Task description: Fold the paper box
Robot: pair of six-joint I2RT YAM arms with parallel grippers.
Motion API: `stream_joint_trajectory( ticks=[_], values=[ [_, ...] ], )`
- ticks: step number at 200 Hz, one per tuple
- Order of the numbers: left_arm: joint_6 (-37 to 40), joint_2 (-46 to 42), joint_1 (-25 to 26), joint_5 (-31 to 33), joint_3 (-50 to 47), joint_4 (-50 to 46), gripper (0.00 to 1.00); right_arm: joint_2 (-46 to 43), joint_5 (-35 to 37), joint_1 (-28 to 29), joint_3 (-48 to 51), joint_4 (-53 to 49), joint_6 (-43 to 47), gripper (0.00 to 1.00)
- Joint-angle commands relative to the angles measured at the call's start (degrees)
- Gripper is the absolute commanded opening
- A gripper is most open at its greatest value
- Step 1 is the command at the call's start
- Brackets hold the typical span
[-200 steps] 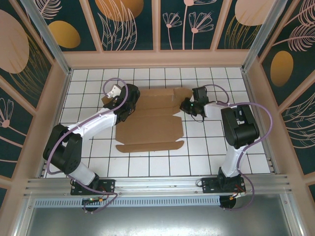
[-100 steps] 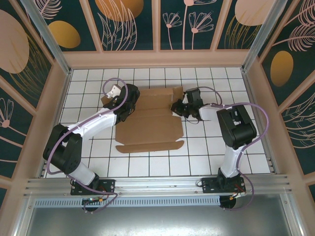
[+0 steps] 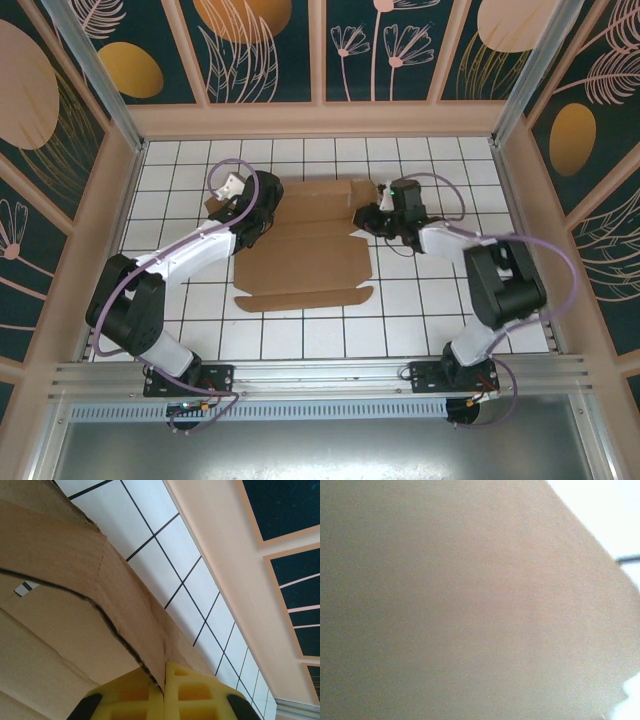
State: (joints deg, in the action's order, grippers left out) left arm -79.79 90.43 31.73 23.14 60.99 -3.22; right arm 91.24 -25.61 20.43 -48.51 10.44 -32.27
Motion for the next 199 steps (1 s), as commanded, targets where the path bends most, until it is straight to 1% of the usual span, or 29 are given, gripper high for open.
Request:
stream_joint_trajectory(
  ticks=[1,20,28,34,44,57,72,90,111,127,144,171,199],
  values=[
    [1.1,2.05,-0.1,-0.52,2.07,-7.12,0.0,-13.95,3.55,-1.53,6.61,4.24,7.16,0.16],
    [1.04,2.73,-0.18,-1.01,2.88,-7.52,0.0,-21.24,9.28,-3.41,9.2,4.63,9.88,0.16],
    [0.95,2.81,-0.17,-1.2,2.82,-7.33,0.0,-22.33,11.33,-4.73,10.07,5.41,11.34,0.15],
    [0.95,2.86,-0.21,-1.43,2.82,-7.28,0.0,-22.59,14.21,-5.69,10.73,6.11,12.77,0.15],
    [0.95,2.9,-0.21,-1.64,2.82,-7.15,0.0,-21.81,18.64,-7.15,11.37,6.96,14.09,0.15],
    [1.06,2.77,-0.24,-1.7,2.83,-7.15,0.0,-18.71,20.89,-9.68,11.5,9.39,17.36,0.14],
    [1.04,2.56,-0.2,-1.74,2.82,-7.08,0.0,-13.24,23.61,-10.92,9.96,11.18,23.61,0.12],
    [1.25,2.29,-0.22,-1.85,2.82,-7.17,0.0,-6.91,19.99,-11.29,7.48,12.44,33.79,0.1],
    [1.3,2.12,-0.2,-2.36,2.56,-7.15,0.0,-2.81,11.61,-11.09,5.9,13.19,42.61,0.12],
    [1.3,2.25,-0.2,-3.16,2.3,-6.8,0.0,-0.29,8.78,-10.95,4.69,13.61,44.13,0.17],
    [1.56,2.55,-0.19,-3.92,2.03,-6.28,0.0,2.07,7.36,-10.18,2.96,13.43,44.33,0.21],
    [1.58,2.36,-0.18,-4.68,1.16,-5.23,0.0,4.45,7.35,-7.17,0.0,11.25,48.06,0.24],
    [2.08,1.76,-0.27,-4.61,1.15,-4.38,0.0,5.09,4.94,-4.43,-0.65,10.96,52.02,0.26]
  ],
)
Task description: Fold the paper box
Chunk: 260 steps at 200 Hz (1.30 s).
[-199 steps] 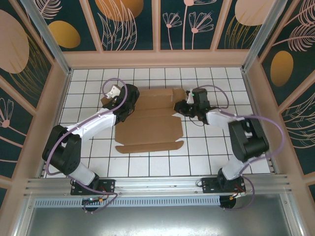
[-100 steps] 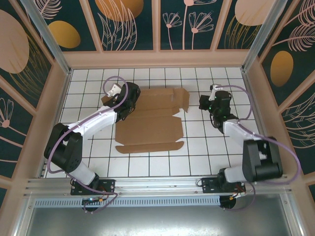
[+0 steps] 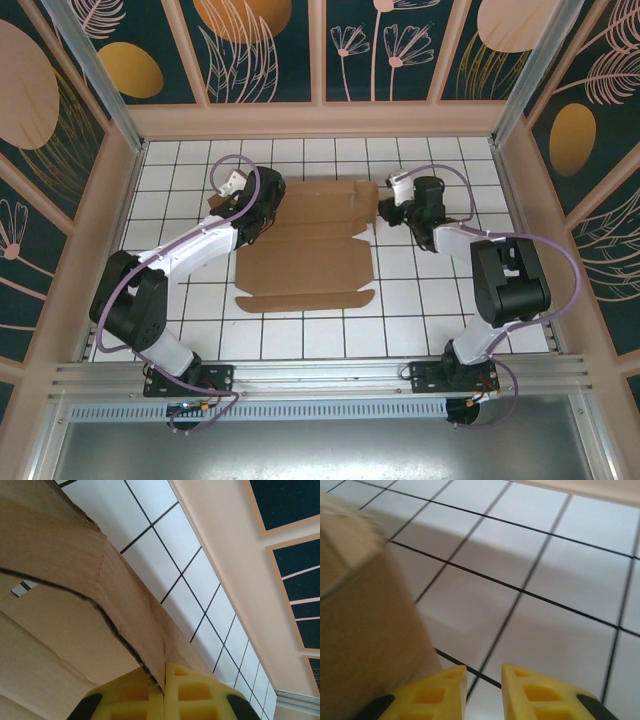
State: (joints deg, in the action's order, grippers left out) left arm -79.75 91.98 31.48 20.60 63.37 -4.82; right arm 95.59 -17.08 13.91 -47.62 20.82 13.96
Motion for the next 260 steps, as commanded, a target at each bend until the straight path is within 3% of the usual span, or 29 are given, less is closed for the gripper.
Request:
stream_joint_trajectory(
  ticks=[1,26,113,201,260],
  values=[
    [2.09,0.21,-0.07,-2.07,-1.24,-2.76,0.0,0.74,-3.71,2.13,-1.58,0.56,5.89,0.26],
    [2.31,0.21,-0.1,-2.3,-1.13,-2.48,0.0,-0.25,-6.5,3.89,-1.36,0.38,8.06,0.26],
    [2.83,-0.36,-0.08,-3.47,-3.41,-0.32,0.0,-3.34,-3.79,9.51,-0.1,-1.64,9.97,0.28],
    [3.29,-1.98,-0.04,-3.55,-6.32,0.95,0.0,-6.0,-13.66,9.48,2.47,-5.87,13.46,0.21],
    [4.36,-2.6,-0.04,-2.67,-6.42,0.89,0.0,-6.08,-20.55,8.85,1.92,-8.4,15.66,0.33]
  ],
)
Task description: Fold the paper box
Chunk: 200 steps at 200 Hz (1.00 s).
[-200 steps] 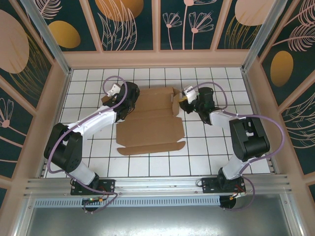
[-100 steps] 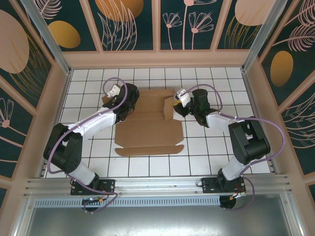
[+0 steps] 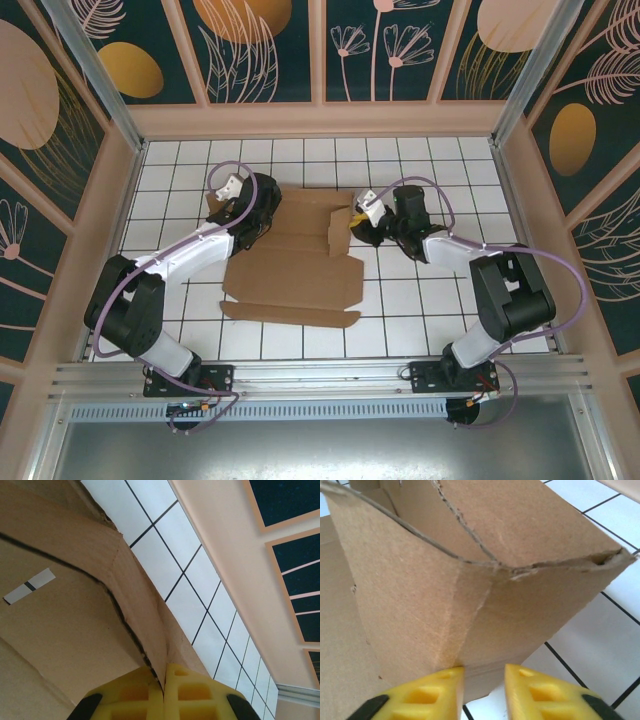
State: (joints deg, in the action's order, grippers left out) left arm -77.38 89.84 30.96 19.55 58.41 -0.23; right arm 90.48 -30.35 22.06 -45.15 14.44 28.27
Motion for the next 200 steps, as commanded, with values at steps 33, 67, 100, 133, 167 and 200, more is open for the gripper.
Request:
stream_joint_trajectory(
  ticks=[33,67,100,133,167,200],
  values=[
    [2.71,-0.88,0.39,-0.85,-1.54,-3.72,0.0,0.27,-8.8,0.7,-3.42,-6.31,2.72,0.3],
    [2.66,-2.46,-0.15,-1.39,-2.27,-1.33,0.0,0.19,-3.97,0.87,-5.03,-8.48,3.37,0.19],
    [2.49,-7.11,-1.49,-5.69,-9.76,10.57,0.0,-0.92,5.29,1.14,-4.49,-7.49,2.8,0.19],
    [3.57,-9.46,-1.69,-9.71,-15.49,18.35,0.0,-3.79,9.41,2.05,-0.49,-2.14,-1.64,0.21],
    [4.74,-11.38,-1.69,-10.62,-21.7,25.14,0.0,-6.65,15.8,3.94,4.31,2.42,-6.56,0.21],
    [6.87,-12.75,-1.69,-10.15,-23.01,26.07,0.0,-9.85,20.36,5.12,7.75,3.66,-11.27,0.23]
  ],
)
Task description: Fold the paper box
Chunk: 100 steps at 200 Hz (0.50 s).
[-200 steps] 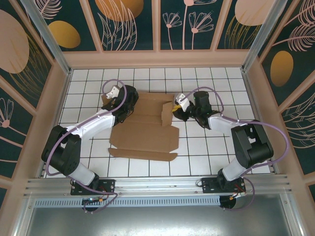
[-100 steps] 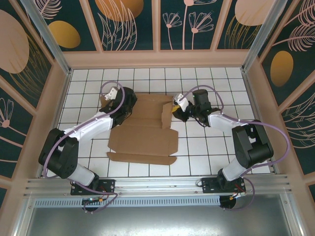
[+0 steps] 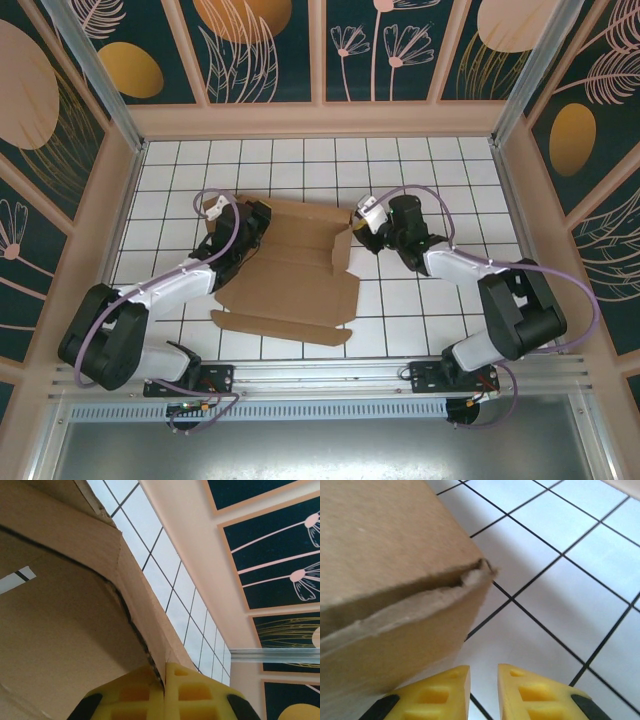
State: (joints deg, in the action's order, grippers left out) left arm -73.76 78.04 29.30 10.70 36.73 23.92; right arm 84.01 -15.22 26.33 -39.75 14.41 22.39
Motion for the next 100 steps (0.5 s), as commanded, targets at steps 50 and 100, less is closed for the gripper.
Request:
stream_joint_trajectory(
  ticks=[50,100],
  values=[
    [3.38,-1.07,-0.01,-0.38,-1.23,1.44,0.0,-10.92,5.9,3.34,5.65,-0.37,-8.6,0.3],
    [3.31,-0.65,-0.03,0.11,-0.35,0.7,0.0,-12.42,8.32,6.22,4.49,-9.9,-9.73,0.3]
  ],
)
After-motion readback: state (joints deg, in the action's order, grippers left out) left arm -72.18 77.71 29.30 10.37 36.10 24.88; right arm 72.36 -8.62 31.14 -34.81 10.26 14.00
